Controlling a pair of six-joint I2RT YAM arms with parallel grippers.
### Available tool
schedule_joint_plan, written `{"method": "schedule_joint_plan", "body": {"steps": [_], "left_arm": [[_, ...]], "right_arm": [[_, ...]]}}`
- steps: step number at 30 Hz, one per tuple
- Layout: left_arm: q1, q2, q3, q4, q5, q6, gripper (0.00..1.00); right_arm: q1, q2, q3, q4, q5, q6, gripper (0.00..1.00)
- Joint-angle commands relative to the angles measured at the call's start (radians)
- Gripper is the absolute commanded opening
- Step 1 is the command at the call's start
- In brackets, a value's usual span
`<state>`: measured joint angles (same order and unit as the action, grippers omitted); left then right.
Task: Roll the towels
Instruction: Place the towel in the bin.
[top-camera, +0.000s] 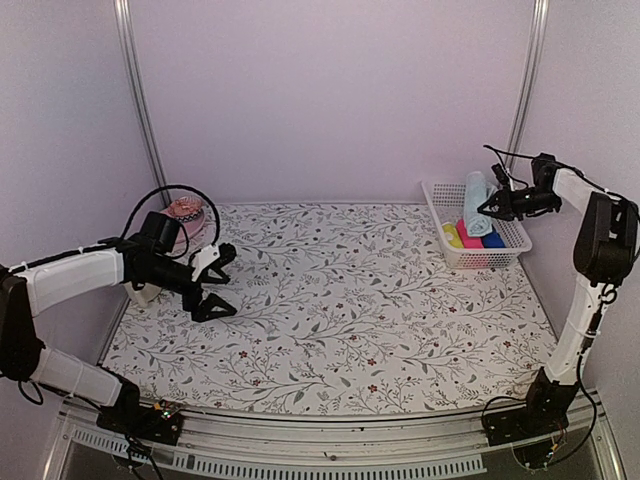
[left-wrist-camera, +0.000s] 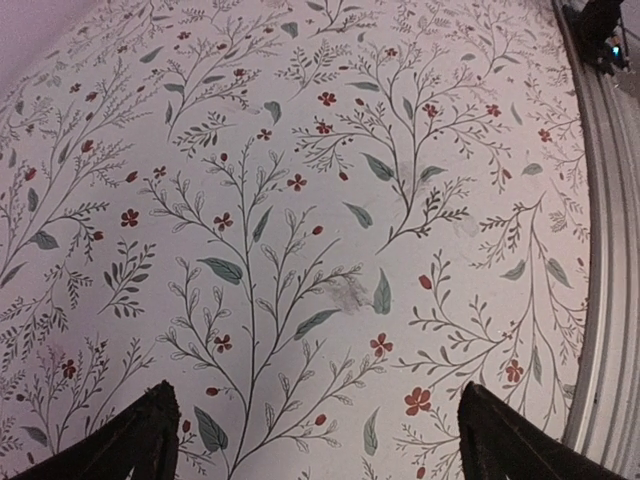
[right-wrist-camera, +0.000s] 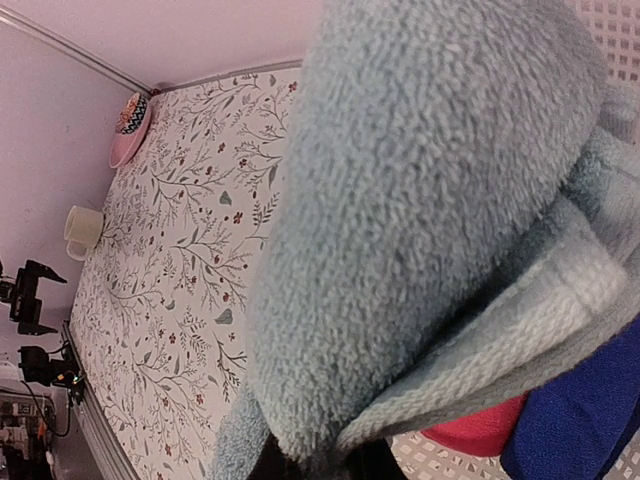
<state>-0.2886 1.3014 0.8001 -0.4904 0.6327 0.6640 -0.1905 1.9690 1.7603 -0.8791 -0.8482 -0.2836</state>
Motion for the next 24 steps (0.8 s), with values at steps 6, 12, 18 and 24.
{"method": "schedule_joint_plan", "body": {"steps": [6,12,18,24], "left_arm": [[0.019,0.001,-0.029,-0.023,0.061,0.03,0.97],[0.024,0.015,-0.029,-0.025,0.068,0.034,0.97],[0.026,0.02,-0.03,-0.027,0.074,0.037,0.97],[0.032,0.034,-0.027,-0.027,0.078,0.039,0.97]], "right_arm": [[-0.013,0.247,0.153,-0.111,-0.147,-0.082,0.03],[-0.019,0.338,0.197,-0.132,-0.201,-0.097,0.03],[-0.02,0.409,0.208,-0.151,-0.277,-0.109,0.03],[-0.019,0.39,0.179,-0.138,-0.316,-0.108,0.03]]}}
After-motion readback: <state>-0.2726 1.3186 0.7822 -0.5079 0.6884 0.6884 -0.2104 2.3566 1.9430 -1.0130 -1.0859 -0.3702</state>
